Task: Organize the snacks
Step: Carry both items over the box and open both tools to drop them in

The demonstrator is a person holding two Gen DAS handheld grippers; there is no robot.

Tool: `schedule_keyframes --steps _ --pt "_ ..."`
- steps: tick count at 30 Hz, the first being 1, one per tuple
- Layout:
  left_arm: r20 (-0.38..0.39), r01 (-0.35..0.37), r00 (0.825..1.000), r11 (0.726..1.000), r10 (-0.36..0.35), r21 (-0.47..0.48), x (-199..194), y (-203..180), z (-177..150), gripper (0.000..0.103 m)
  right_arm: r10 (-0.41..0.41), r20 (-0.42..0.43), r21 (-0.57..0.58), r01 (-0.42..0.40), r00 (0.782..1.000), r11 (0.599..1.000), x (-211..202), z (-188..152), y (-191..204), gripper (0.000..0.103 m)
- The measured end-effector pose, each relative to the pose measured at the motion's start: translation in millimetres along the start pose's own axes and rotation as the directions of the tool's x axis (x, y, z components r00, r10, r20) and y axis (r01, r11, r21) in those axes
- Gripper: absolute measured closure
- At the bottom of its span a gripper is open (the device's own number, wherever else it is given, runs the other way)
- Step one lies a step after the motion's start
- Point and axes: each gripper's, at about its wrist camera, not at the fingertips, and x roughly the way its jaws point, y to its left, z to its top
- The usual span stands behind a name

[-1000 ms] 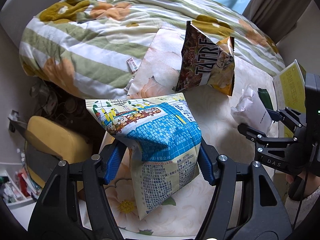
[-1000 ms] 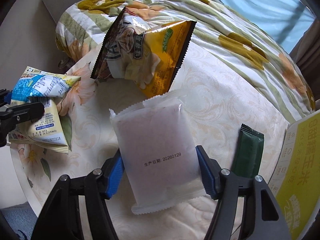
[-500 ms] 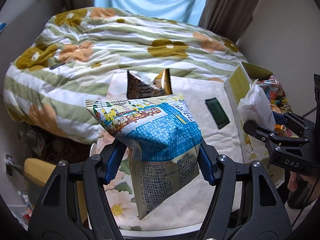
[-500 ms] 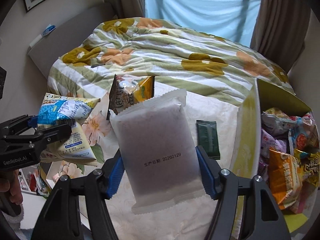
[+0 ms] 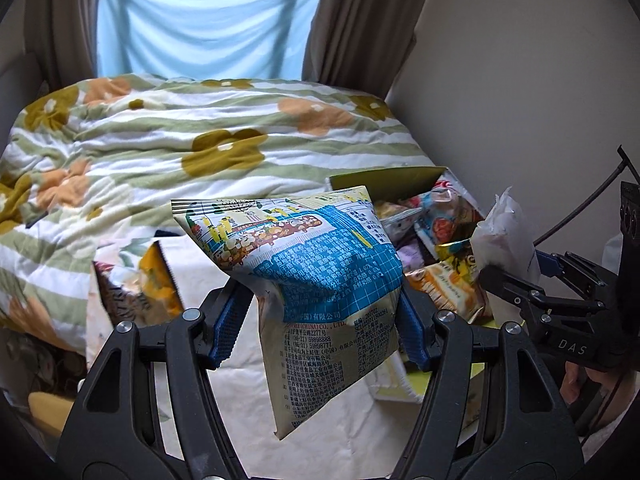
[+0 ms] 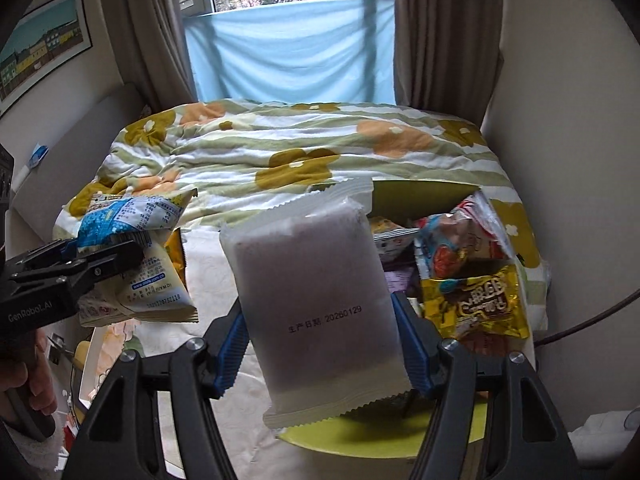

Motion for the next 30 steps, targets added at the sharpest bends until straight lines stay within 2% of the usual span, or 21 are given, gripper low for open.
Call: schedule_keyframes --steps 4,10,12,13,14,17,19,23,30 --pt "-0.042 0.022 0.999 0.999 -0.021 0.023 45.2 -48.0 19.0 0.040 -0.010 0.007 0.024 0.010 1.000 1.000 -0.8 5.5 -45.4 0.040" --pt "-0.100 0.049 0.994 0.999 -0.047 0.019 102.5 -98.5 33.2 0.039 0.001 0.005 0.042 -0.001 1.000 0.999 5.7 18.1 -97.9 0.040" --pt "-0.109 0.027 0.994 1.000 -0.026 0.015 114.8 -108.7 36.8 0.028 0.009 0.003 0.039 -0.009 1.000 0.999 7.7 21.3 -108.8 0.041" --pt "-0.115 0.004 0.993 1.000 -0.003 0.013 119.3 -111.3 37.5 0.012 0.014 0.001 0.035 -0.014 1.000 0.999 9.5 23.7 -113.8 0.041" --pt "-0.111 -0.015 0.994 1.000 0.015 0.007 121.0 -112.8 37.1 0.000 0.019 -0.001 0.032 -0.019 1.000 0.999 11.6 25.7 -118.0 0.041" --pt "-0.113 -0.021 0.993 1.000 0.020 -0.013 118.2 -109.9 31.6 0.001 0.039 -0.001 0.031 -0.039 0.999 0.999 16.7 28.4 -126.9 0.041" --pt "-0.121 -0.058 0.991 0.998 0.057 -0.008 114.8 -105.5 27.5 0.001 0.058 -0.002 0.039 -0.057 0.998 0.998 20.5 30.0 -131.5 0.041" --pt "-0.102 -0.082 0.992 0.996 0.079 -0.019 97.8 -93.5 18.0 0.001 0.093 -0.007 0.042 -0.092 0.996 0.995 29.9 36.5 -132.7 0.041" --pt "-0.108 -0.127 0.987 0.987 0.116 -0.100 80.0 -67.7 -2.1 0.001 0.155 -0.060 0.019 -0.154 0.986 0.988 59.5 51.9 -121.6 0.040"
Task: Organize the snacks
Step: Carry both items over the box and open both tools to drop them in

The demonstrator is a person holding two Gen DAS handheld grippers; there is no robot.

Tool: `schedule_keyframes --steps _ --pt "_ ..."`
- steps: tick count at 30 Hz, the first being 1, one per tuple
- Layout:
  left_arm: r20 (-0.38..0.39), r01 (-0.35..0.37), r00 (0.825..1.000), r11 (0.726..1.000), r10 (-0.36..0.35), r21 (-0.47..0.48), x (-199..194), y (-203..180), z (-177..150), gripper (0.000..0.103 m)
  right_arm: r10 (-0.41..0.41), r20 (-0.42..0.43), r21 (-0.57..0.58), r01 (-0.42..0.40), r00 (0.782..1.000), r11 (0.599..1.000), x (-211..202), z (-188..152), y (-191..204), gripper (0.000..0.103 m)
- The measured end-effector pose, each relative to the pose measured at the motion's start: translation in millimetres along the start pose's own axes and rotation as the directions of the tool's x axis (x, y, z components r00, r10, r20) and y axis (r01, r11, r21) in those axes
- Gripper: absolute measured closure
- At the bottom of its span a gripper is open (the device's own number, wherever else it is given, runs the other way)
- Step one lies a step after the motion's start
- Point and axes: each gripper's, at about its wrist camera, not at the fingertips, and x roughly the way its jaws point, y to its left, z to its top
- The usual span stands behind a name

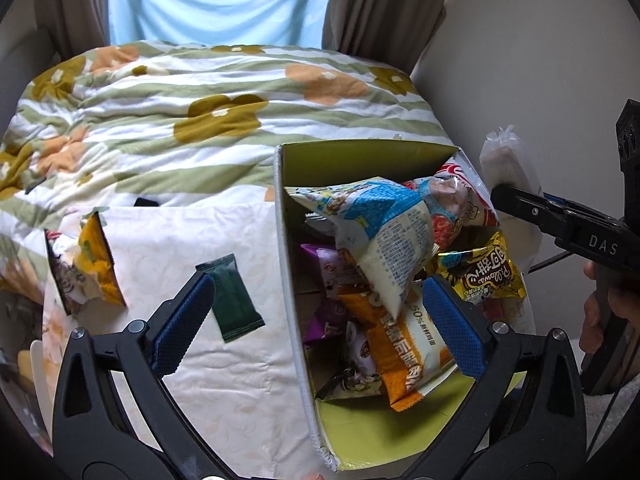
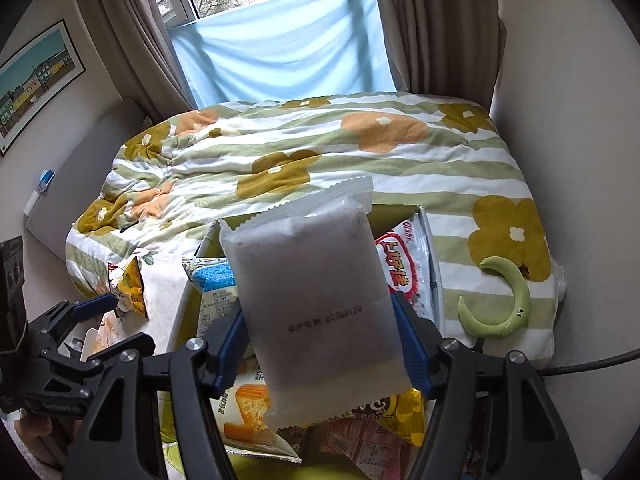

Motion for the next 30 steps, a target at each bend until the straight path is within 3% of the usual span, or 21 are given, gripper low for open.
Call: schedule_keyframes --steps 6,8,10,11,19,30 --pt "-0.017 -0.047 0.999 0.998 0.047 -0.033 -4.7 15.6 -11.4 0.001 0.034 -0.028 0.041 -0.032 0.999 0.999 20.0 -0.1 0.4 0.040" --pt "-0.026 -0.058 0.998 0.997 0.057 -0.041 -3.6 19.2 -16.4 0.001 0.063 -0.014 0.073 -0.061 0.998 0.995 19.7 -2.4 -2.3 0.036" --pt "-0.037 -0.064 0.997 0.997 0.062 -0.047 -2.3 22.6 -23.1 0.001 0.065 0.010 0.087 -0.066 0.998 0.994 17.6 -8.2 -3.7 0.004" --pt "-0.045 -0.066 0.997 0.997 0.064 -0.049 -1.4 24.2 -26.3 0.001 0.056 0.020 0.088 -0.058 0.998 0.994 17.4 -10.3 -3.7 0.000" --pt "-0.061 -0.077 0.995 0.996 0.075 -0.033 -4.4 27.6 -42.4 0.001 -0.002 0.028 0.064 0.000 1.000 0.998 14.9 -31.1 0.3 0.000" --pt "0.022 -0.072 0.997 0.997 0.072 0.015 -58.6 38.4 -53.6 0.001 -0.043 0.120 0.039 0.038 0.992 0.999 -34.9 -43.9 37.7 0.000"
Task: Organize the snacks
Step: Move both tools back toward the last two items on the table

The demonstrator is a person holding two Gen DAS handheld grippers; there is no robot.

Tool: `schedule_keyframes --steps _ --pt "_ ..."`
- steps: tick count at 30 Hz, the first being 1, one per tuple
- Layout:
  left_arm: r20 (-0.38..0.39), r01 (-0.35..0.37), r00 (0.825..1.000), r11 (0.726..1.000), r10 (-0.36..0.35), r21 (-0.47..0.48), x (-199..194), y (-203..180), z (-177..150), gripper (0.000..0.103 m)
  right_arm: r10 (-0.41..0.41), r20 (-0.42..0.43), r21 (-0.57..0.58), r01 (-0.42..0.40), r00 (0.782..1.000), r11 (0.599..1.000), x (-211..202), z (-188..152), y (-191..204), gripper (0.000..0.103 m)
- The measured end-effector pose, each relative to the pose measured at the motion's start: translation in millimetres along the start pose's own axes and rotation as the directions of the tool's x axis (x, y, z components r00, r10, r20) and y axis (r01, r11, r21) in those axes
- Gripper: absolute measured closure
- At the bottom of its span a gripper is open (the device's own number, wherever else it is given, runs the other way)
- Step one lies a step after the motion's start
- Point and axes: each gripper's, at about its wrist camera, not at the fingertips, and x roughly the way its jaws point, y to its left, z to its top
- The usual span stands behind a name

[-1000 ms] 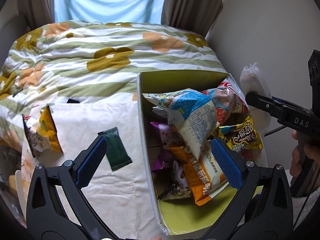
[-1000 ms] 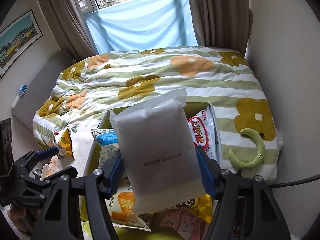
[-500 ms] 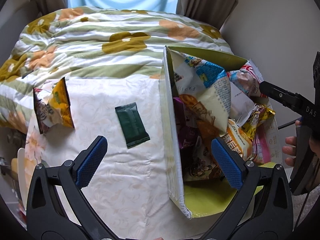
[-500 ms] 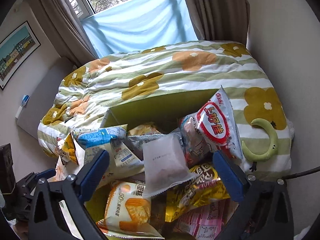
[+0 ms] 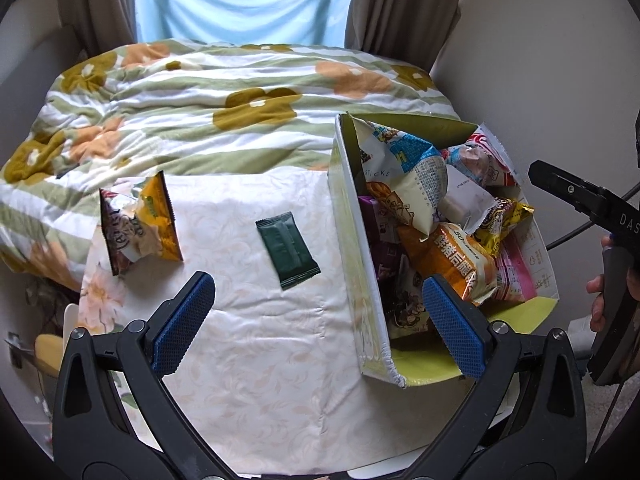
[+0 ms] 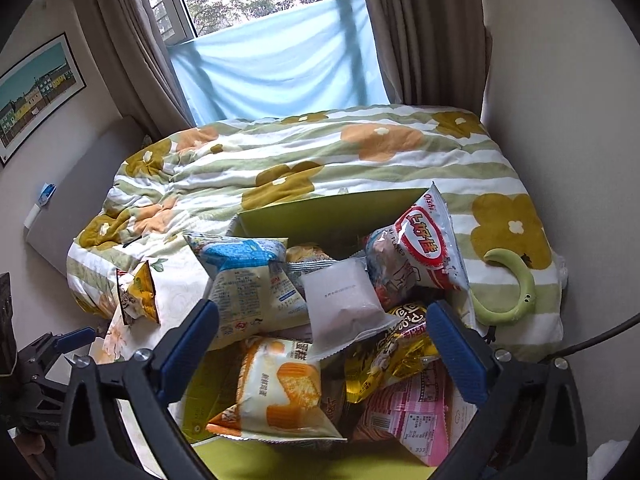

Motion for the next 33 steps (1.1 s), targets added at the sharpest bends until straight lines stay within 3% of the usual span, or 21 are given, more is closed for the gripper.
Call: schedule_keyframes --steps 9,17,26,33 --pt "0.072 -0.010 0.997 0.999 0.007 0.034 -60.7 57.9 -20.2 0.001 -0.057 0.081 -0.024 0.059 0.995 0.998 -53.0 -23.4 76.7 0.000" --pt "0.080 -0.026 0.996 0.999 0.023 0.031 -95.5 131.9 -50.1 0.001 -0.071 0.091 -0.009 0.072 0.993 0.997 -66.0 -63.2 154.2 0.000" --pt "0.060 -0.018 0.998 1.000 0.016 0.019 -99.8 201.0 -65.3 0.001 -0.096 0.072 -0.013 0.097 0.993 0.995 -46.2 -94.1 219.5 0.000" --pt "0.005 0.012 1.000 1.000 -0.012 -0.017 -57.5 233.6 -48.2 0.001 -0.082 -0.007 -0.035 0.082 0.997 0.996 10.4 -99.7 242.5 0.000"
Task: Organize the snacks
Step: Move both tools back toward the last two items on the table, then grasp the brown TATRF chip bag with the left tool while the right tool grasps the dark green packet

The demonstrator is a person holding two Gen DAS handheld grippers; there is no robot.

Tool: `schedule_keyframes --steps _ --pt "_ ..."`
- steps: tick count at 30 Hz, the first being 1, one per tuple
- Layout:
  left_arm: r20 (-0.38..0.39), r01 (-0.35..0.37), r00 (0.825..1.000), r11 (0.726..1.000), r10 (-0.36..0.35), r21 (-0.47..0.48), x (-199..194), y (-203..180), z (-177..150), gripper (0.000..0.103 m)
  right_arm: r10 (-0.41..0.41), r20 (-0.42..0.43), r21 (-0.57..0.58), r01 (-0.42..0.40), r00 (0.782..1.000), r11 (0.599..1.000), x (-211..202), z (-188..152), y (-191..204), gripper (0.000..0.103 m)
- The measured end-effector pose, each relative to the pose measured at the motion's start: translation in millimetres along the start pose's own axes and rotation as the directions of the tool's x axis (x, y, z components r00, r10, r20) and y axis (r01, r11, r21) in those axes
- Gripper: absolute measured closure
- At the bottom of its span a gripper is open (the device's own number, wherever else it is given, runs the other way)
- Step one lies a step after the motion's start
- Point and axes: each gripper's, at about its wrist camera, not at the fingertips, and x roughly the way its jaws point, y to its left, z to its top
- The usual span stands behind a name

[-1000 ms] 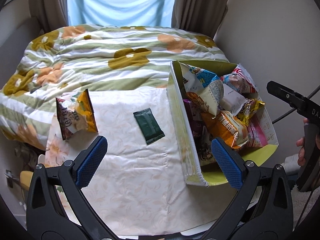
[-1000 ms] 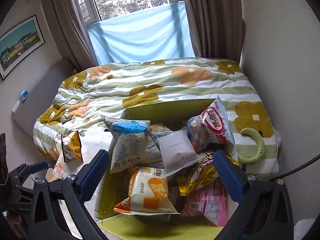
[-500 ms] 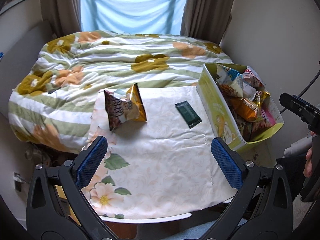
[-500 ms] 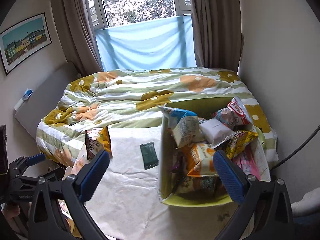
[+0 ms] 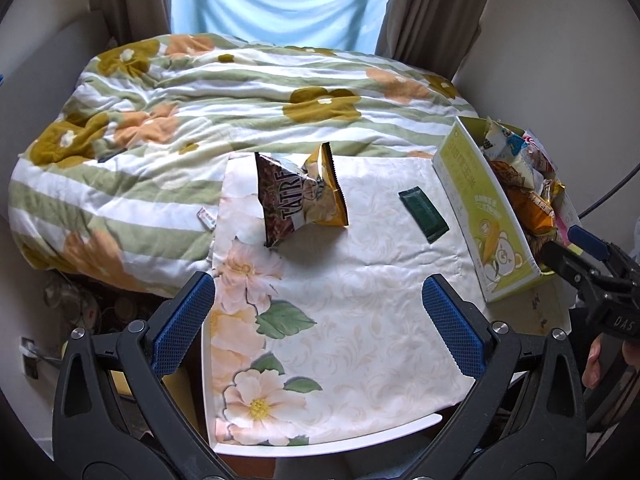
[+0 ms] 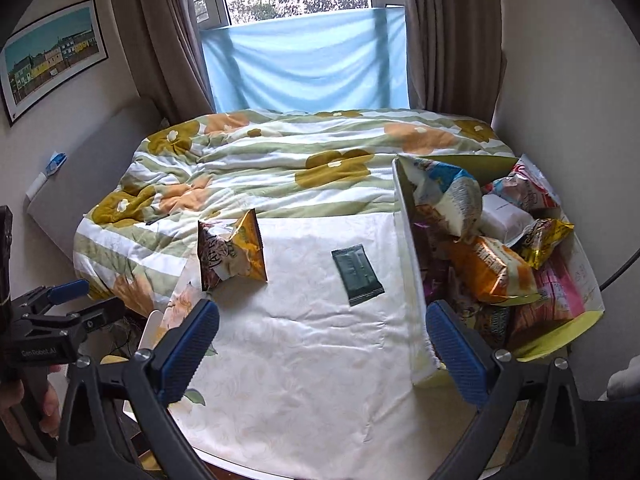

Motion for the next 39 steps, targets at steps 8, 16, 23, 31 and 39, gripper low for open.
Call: schedule_keyframes --steps 8,16,23,31,39 --pt "-0.073 -0.010 0.997 0.996 0.004 -0.090 77.7 22.2 25.9 0.001 0.003 -0.106 -0.064 -0.010 0.994 0.998 90.6 6.4 7.6 0.000" --pt "-0.142 -0.024 0.990 0.989 0.003 -0.146 161.4 33.1 68.3 0.001 -0.107 -0.105 -0.132 0.093 0.989 0.987 170.6 11.8 6.6 0.001" --pt "-0.172 -0.034 0.985 0.987 0.006 -0.159 208.2 35.2 87.6 0.001 -0.213 -0.091 -0.102 0.204 0.973 0.974 216.5 14.0 2.5 0.001" --pt "-0.239 -0.028 0.971 0.987 -0.010 -0.159 240.7 38.1 88.9 0.001 -0.226 -0.166 0.005 0.230 0.960 0.973 254.2 19.9 -20.2 0.001" --pt "-0.266 0.018 0.962 0.984 -0.065 -0.177 258.1 43.3 88.6 0.001 -0.118 -0.202 0.055 0.131 0.972 0.990 250.6 16.6 -25.3 0.001"
